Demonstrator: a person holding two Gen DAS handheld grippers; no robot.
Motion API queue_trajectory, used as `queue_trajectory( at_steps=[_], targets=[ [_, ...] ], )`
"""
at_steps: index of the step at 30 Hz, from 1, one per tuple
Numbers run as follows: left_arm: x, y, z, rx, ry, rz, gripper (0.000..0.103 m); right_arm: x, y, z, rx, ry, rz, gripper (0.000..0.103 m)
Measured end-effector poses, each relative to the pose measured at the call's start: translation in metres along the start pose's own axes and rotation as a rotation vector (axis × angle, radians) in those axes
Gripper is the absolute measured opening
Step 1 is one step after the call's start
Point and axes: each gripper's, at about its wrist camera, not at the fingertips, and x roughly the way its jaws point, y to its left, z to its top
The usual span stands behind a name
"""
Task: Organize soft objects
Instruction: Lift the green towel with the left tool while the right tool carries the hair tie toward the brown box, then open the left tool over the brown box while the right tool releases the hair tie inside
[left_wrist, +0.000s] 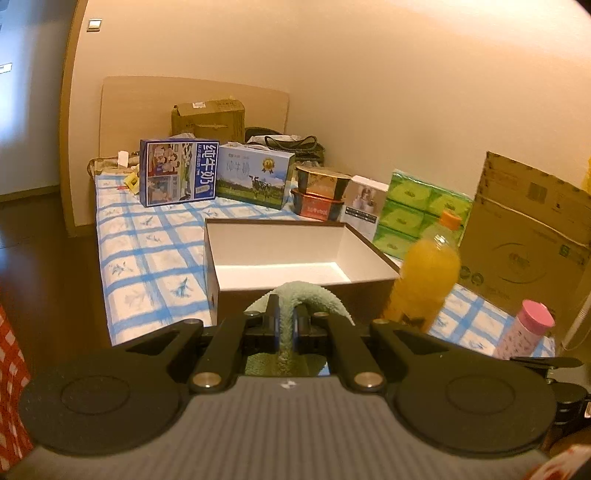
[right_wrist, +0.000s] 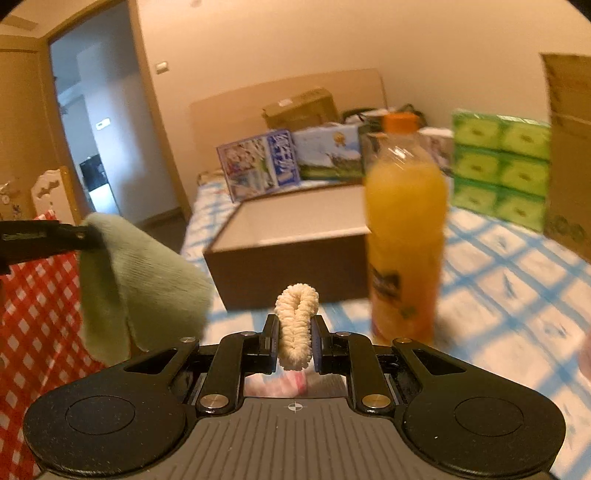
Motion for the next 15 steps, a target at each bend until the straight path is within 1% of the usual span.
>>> queue_trajectory(
  at_steps=[3,7,11,15],
  targets=[
    [0.019,0.004,0.014,0.002,-0.009,0.001,0.005,0.026,0.008,0.023,-0.022,-0.029,0.010,0.017],
    [0.049,0.012,0.044,0.004,-0.040,0.012,0.005,0.060,0.015,0.053,-0.038,-0.072,0.008,0.017],
    [0.081,0.019,0.075,0.007,-0.071,0.023,0.005,0.100,0.015,0.082,-0.038,-0.099,-0.023,0.017],
    [0.116,0.026,0.104,-0.003,-0.090,0.031,0.005,0.143,0.011,0.106,-0.025,-0.100,-0.061,0.017]
  ],
)
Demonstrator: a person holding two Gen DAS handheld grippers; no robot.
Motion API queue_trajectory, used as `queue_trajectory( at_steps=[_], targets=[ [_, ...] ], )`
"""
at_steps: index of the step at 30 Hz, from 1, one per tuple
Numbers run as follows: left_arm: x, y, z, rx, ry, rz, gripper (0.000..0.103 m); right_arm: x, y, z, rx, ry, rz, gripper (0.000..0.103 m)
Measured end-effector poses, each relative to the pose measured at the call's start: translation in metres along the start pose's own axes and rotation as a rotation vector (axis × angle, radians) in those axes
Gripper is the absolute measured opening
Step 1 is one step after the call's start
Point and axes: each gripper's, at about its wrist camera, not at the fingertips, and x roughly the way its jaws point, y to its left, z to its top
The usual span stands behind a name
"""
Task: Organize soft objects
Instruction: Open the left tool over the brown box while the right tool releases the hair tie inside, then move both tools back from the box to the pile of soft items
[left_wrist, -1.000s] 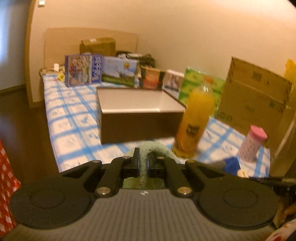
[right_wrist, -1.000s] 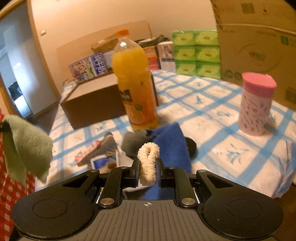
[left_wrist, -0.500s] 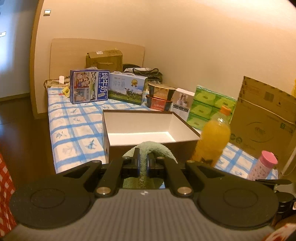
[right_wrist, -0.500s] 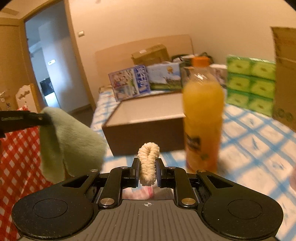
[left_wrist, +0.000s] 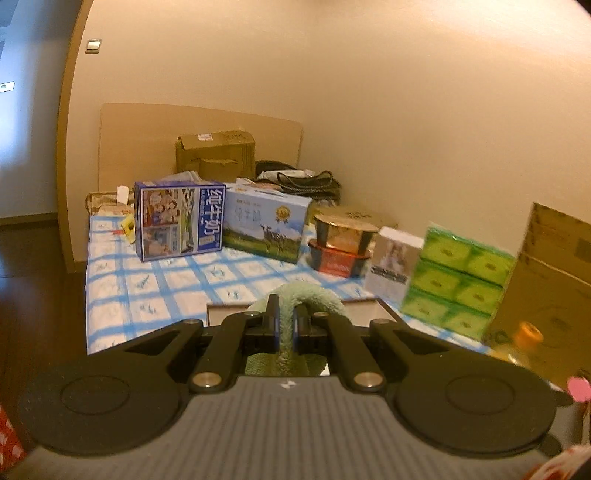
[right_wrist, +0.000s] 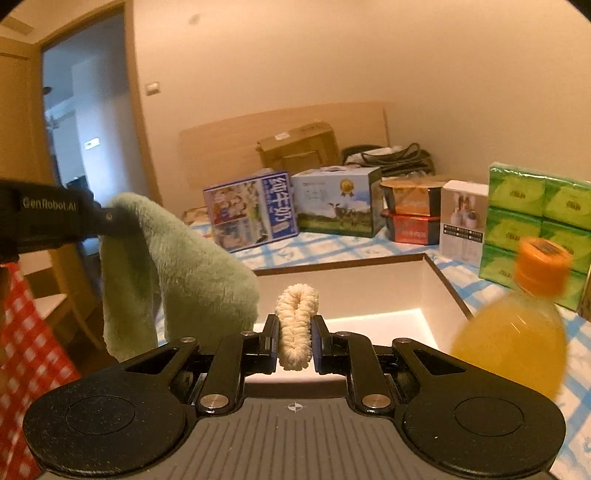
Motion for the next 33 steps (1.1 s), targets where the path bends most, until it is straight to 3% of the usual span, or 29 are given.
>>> queue_trajectory(
  at_steps=[8,18,20,21,22,25,33],
  targets=[
    [0.086,0.012,0.022,-0.019,0.038,0.007,0.005,0.078,-0.012,0.017,0.029,0.061,-0.069,0.017],
    [0.178,0.021,-0.012,-0.032,0.192,-0.010,0.006,0.136,-0.043,0.002,0.097,0.157,-0.150,0.018],
    [0.192,0.021,-0.021,-0.011,0.222,-0.010,0.017,0.144,-0.046,-0.001,0.101,0.166,-0.175,0.032],
    [0.197,0.022,-0.024,-0.006,0.236,-0.009,0.025,0.147,-0.047,-0.003,0.103,0.167,-0.190,0.048],
    [0.203,0.022,-0.028,-0.002,0.258,-0.003,0.029,0.149,-0.049,-0.004,0.107,0.166,-0.203,0.057],
    [0.215,0.025,-0.037,0.021,0.300,-0.002,0.037,0.151,-0.051,-0.009,0.101,0.170,-0.201,0.059],
    [0.207,0.033,-0.041,0.031,0.306,0.003,0.040,0.136,-0.029,-0.009,0.042,0.154,-0.175,0.060]
  ],
)
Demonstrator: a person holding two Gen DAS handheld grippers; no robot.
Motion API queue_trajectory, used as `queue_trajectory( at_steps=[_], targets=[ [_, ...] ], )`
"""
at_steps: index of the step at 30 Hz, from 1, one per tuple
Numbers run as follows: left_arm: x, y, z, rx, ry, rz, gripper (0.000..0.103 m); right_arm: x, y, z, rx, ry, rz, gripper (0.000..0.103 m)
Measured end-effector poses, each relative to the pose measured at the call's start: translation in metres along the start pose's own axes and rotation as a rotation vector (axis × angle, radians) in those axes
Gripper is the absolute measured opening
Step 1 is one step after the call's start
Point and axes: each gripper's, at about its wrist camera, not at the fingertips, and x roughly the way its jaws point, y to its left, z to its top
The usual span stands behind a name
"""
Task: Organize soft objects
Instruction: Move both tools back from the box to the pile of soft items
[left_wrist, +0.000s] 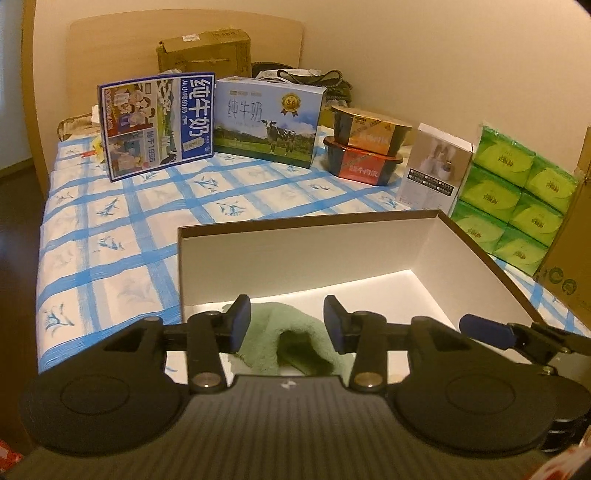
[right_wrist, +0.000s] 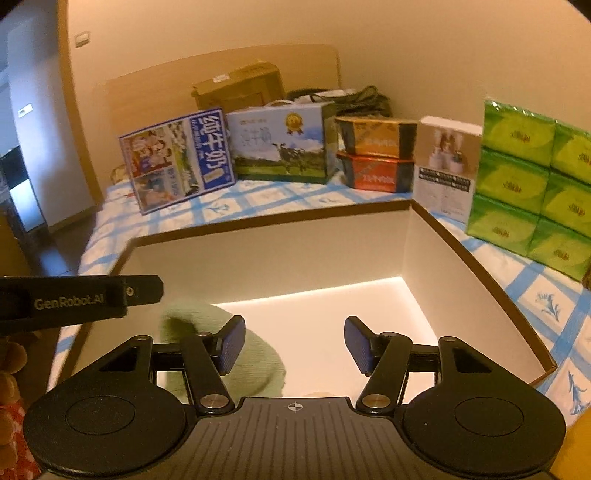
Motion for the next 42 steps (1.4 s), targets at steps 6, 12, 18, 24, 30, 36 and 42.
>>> queue_trajectory(
  at_steps=[6,12,18,24,30,36,42],
  targets=[
    [-0.034,0.004,-0.003,-0.022,-0.013,-0.003,0.043,-0.038,0.012,-0.002,-0.020,-0.024,0.042,0.060],
    [-0.088,0.007,-0.011,-0.049,-0.034,-0.004,0.043,-0.099,0.019,-0.010,-0.020,-0.059,0.093,0.060],
    [-0.153,-0.002,-0.038,-0.084,-0.053,-0.021,0.048,-0.165,0.013,-0.029,-0.015,-0.072,0.123,0.060],
    [-0.208,-0.022,-0.075,-0.079,-0.047,-0.028,0.049,-0.225,-0.010,-0.057,0.036,-0.075,0.130,0.060],
    [-0.252,-0.046,-0.117,-0.096,-0.025,-0.047,0.049,-0.276,-0.037,-0.085,0.094,-0.079,0.137,0.062],
    [-0.289,-0.076,-0.145,-0.071,-0.032,-0.047,0.049,-0.322,-0.069,-0.115,0.127,-0.084,0.114,0.064],
    [-0.311,-0.099,-0.169,-0.077,-0.021,-0.071,0.049,-0.354,-0.097,-0.143,0.154,-0.078,0.079,0.064]
  ],
)
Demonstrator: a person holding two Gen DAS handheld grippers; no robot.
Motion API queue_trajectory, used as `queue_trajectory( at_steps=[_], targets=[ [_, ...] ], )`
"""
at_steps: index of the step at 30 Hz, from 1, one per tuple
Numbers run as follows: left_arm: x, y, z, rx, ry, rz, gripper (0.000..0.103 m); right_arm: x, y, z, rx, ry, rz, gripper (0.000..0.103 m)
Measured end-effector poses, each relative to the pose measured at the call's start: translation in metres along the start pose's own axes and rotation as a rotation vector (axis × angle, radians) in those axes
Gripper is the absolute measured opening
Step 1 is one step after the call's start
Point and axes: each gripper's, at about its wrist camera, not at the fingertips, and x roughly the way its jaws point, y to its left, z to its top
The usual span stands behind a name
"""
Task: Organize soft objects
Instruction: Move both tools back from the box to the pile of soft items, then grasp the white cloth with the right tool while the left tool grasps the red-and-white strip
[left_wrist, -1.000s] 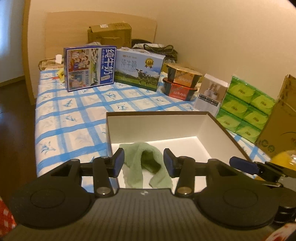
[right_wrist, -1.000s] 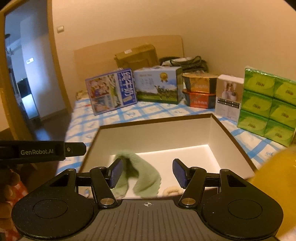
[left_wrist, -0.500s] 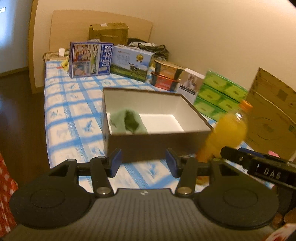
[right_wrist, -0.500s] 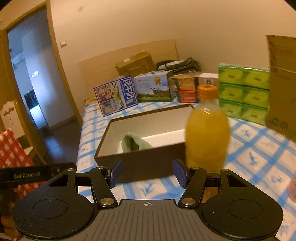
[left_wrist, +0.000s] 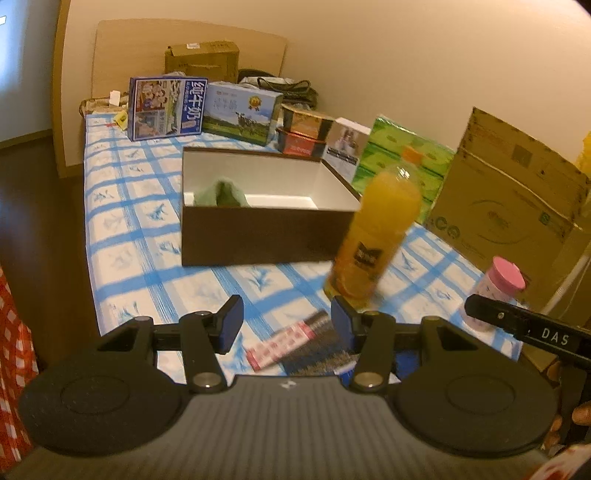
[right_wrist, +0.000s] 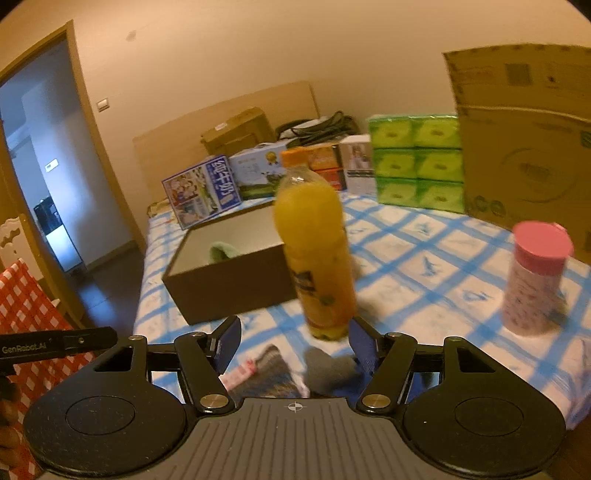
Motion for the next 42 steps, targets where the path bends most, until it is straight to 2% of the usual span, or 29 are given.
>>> queue_trajectory(
  at_steps=[8,14,21,34,42],
  targets=[
    [-0.002,-0.022,-0.036,0.031,0.059,0.002,0.049,-0.014,-0.018,-0.035,-0.003,0.077,0.001,0.064],
    [0.005,-0.027,-0.057,0.062,0.102,0.018,0.049,-0.001,-0.017,-0.062,-0.046,0.141,-0.028,0.064],
    [0.017,-0.028,-0.076,0.104,0.134,0.029,0.049,0.016,-0.013,-0.076,-0.100,0.179,-0.049,0.064],
    [0.040,-0.017,-0.090,0.120,0.157,0.072,0.049,0.058,0.007,-0.095,-0.263,0.202,-0.086,0.051],
    [0.055,-0.012,-0.095,0.113,0.183,0.087,0.049,0.086,0.012,-0.101,-0.296,0.220,-0.102,0.047]
  ],
)
